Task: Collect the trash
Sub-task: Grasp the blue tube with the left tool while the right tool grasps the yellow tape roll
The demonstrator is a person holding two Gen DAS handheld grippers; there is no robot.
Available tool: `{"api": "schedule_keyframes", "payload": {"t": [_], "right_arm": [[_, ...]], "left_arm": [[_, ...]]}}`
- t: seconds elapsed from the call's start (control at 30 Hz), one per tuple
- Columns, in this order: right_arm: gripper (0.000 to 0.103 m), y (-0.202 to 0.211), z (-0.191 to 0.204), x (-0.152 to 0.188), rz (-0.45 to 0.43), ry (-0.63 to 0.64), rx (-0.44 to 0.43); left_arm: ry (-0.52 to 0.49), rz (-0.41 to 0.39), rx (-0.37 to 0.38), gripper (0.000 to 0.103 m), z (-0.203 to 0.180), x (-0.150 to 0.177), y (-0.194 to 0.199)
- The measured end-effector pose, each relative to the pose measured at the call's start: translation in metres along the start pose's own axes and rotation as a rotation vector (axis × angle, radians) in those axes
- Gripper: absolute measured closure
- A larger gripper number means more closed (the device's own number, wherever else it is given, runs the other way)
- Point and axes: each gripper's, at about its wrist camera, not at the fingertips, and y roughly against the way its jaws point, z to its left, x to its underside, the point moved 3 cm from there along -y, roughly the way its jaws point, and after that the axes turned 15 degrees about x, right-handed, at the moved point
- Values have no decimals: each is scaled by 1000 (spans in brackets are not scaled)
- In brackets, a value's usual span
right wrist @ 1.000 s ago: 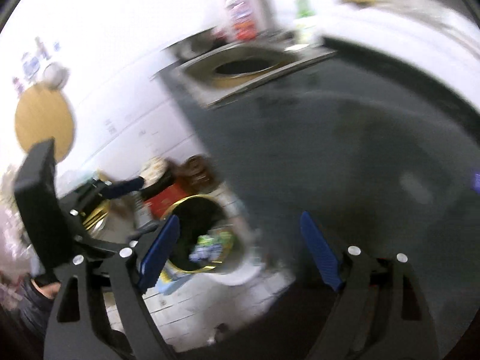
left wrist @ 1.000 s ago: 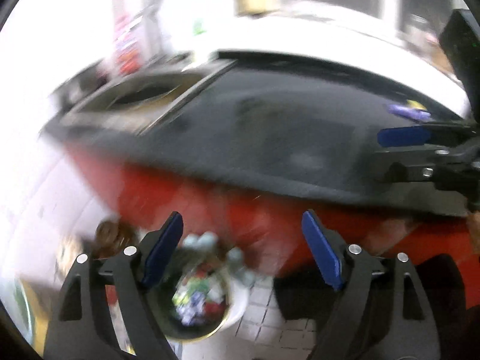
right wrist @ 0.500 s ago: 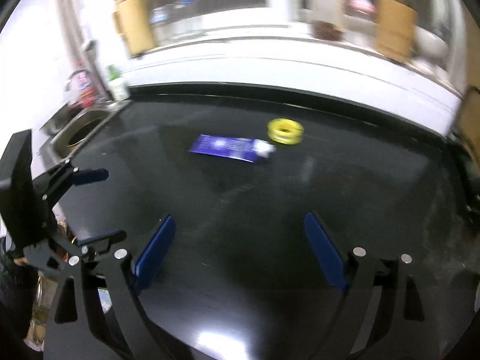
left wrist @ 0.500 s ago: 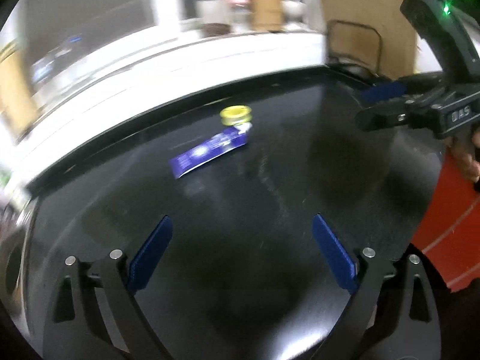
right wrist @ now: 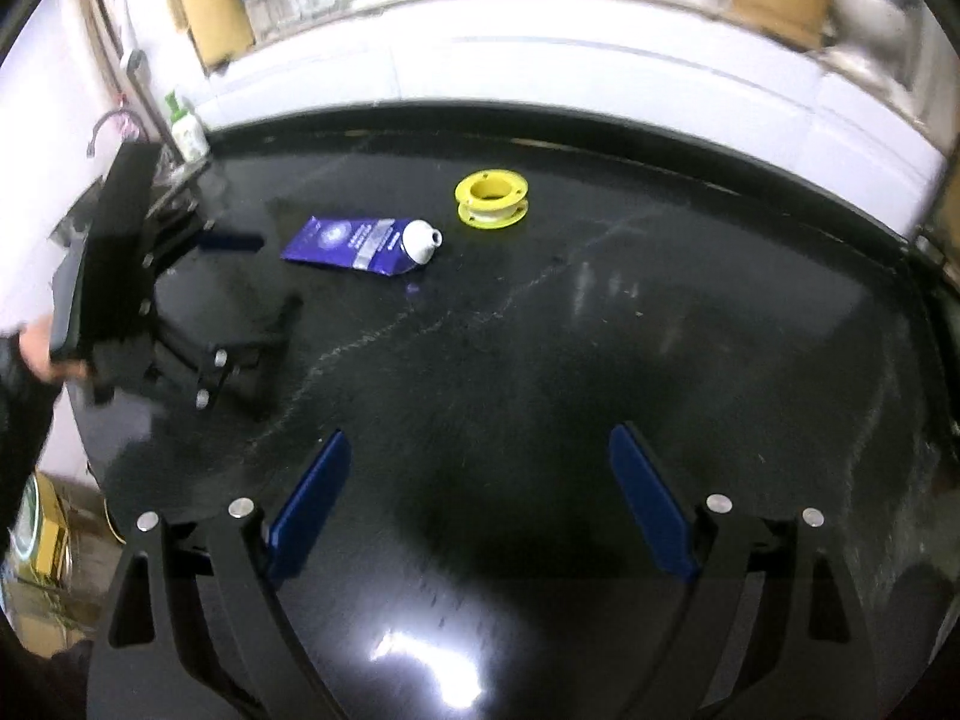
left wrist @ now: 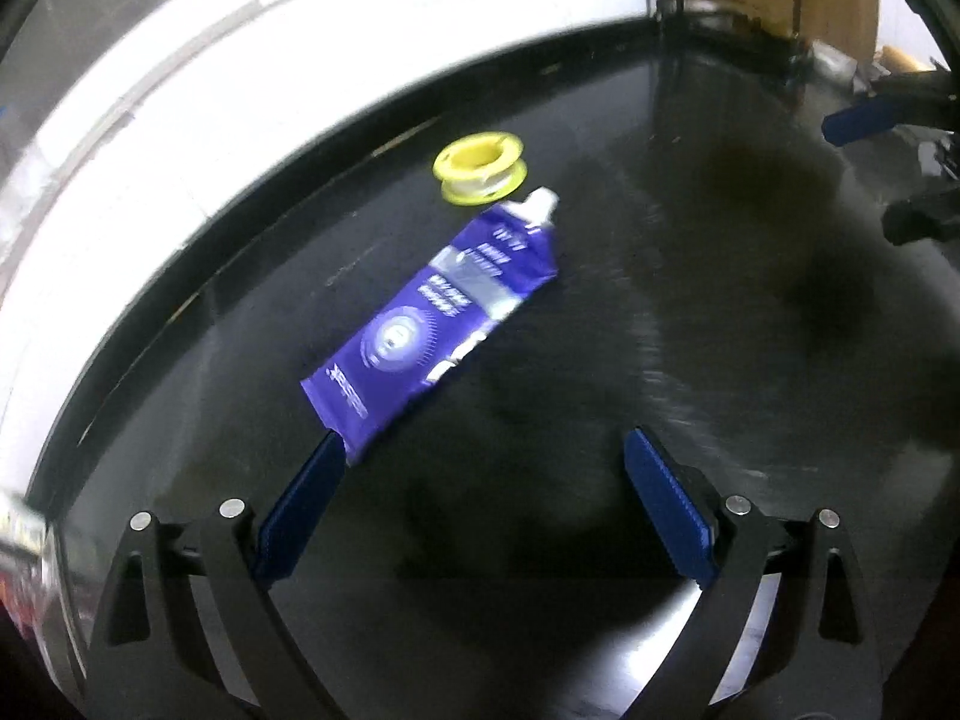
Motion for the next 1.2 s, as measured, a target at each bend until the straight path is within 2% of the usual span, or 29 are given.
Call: {"api": "schedule_keyframes", "payload": {"t": [0.13, 0.27, 0.47, 0.5, 0.6, 0.63, 0.67, 0.9, 0.93, 0.97, 1.0, 1.03, 1.1, 1.2], "right_arm": [[18, -37, 4, -17, 37, 40, -4], [18, -79, 0, -46, 70, 47, -3], [17, -124, -4, -86, 72, 131, -1], [17, -131, -3, -93, 50, 173, 5], [17, -142, -1, -108, 11, 235, -42], [16, -146, 0, -112, 1, 253, -57], [16, -150, 3, -118, -11, 277, -75], [15, -169, 20, -143, -65, 332, -133], [26, -168, 22, -145, -72, 330, -135], [38, -166, 22, -147, -88, 319, -136], [48, -164, 23, -148, -91, 307, -138], [48, -165, 22, -149, -76, 294, -135], [48, -163, 27, -147, -75, 300, -119], [48, -160, 32, -144, -71, 288, -92]], "left_arm": [[-24, -25, 58, 9, 22, -15, -14], [-108, -60, 94, 6, 31, -35, -26], [-180, -88, 172, 6, 36, -54, -40], [-184, -92, 179, 7, 36, -56, -40], [-187, -96, 211, 21, 34, -53, -38], [-187, -99, 223, 33, 32, -53, -37], [-179, -97, 236, 36, 29, -50, -36], [-167, -91, 171, 46, 14, -43, -29], [-173, -98, 153, 62, 9, -41, -27], [-176, -112, 142, 98, 6, -41, -23], [-141, -95, 98, 103, 8, -43, -23], [-106, -83, 99, 103, 10, -43, -23], [-117, -72, 102, 103, 6, -38, -24], [-80, -73, 128, 103, 5, -33, -22]]}}
